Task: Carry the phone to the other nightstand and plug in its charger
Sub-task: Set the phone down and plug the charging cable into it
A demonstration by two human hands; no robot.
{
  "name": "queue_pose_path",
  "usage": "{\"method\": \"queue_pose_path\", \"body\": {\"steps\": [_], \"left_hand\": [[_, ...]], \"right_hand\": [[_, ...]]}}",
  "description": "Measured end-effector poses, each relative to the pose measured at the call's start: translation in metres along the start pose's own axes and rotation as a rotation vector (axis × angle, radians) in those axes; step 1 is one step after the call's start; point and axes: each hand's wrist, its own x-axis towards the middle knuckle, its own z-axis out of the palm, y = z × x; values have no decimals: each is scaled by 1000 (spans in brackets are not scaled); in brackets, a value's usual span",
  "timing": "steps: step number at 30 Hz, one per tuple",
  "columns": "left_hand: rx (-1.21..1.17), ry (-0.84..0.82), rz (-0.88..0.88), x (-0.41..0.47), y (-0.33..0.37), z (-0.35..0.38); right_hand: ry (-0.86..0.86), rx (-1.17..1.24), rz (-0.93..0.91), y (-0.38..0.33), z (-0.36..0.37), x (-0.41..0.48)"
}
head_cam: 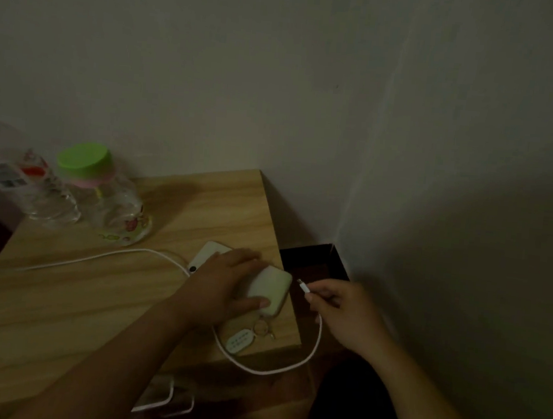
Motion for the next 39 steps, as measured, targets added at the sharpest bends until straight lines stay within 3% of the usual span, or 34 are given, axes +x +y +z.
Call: {"method": "queue_pose_path", "body": {"steps": [7, 17, 28, 39], "left_hand": [[50, -14, 42, -3, -9, 1], [0, -64, 100, 5, -12, -2], [52, 30, 89, -9, -18, -1], [-81, 106, -11, -38, -17, -17]], "right_hand": [[-15, -286, -81, 1, 9, 12], [-3, -397, -183, -2, 9, 6], [6, -378, -250, -13, 17, 10], [24, -286, -379, -27, 28, 12]]}}
